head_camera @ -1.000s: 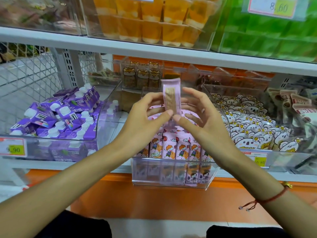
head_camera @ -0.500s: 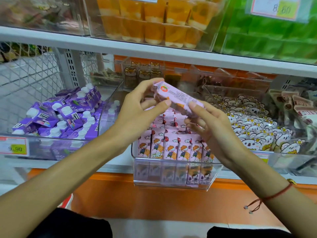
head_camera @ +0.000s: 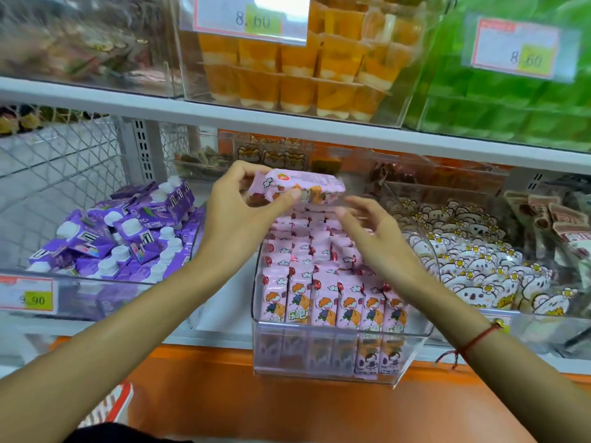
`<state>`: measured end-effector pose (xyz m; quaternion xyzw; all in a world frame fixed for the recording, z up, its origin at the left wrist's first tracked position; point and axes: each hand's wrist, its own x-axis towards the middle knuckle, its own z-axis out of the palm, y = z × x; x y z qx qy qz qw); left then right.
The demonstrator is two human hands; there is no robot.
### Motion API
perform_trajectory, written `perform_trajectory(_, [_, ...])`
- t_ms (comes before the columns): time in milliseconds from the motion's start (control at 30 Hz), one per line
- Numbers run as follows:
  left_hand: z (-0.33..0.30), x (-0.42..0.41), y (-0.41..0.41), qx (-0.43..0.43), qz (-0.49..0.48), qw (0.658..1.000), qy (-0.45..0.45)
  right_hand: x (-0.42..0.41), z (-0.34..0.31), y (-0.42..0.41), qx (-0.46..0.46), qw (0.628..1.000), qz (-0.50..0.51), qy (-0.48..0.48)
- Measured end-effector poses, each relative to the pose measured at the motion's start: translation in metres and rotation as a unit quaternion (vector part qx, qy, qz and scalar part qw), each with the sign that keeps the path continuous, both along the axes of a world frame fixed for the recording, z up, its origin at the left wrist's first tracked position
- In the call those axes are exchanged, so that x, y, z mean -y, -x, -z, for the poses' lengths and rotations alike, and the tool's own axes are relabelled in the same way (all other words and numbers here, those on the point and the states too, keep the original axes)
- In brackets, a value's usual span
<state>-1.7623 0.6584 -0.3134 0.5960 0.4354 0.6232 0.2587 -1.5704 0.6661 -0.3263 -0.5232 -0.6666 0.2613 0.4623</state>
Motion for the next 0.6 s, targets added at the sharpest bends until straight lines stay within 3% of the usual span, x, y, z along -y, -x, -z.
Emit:
perform_trajectory(133, [-0.007, -0.027, 0.006, -0.051, -0.04, 0.997, 0.035, -0.034, 0.006, -0.001, 0.285, 0.957, 0.039, -0.048])
perform_trajectory(333, [-0.009, -0.058, -0.006, -0.168, -0.061, 0.982, 0.067, -0.064, 0.012, 0.014, 0.475, 0.879, 0.023, 0.022])
perform_trajectory(600, [-0.009, -0.075, -0.013, -0.335, -0.082, 0.937, 0.052, -0.046, 0.013, 0.0, 0.413, 0.908, -0.037, 0.058])
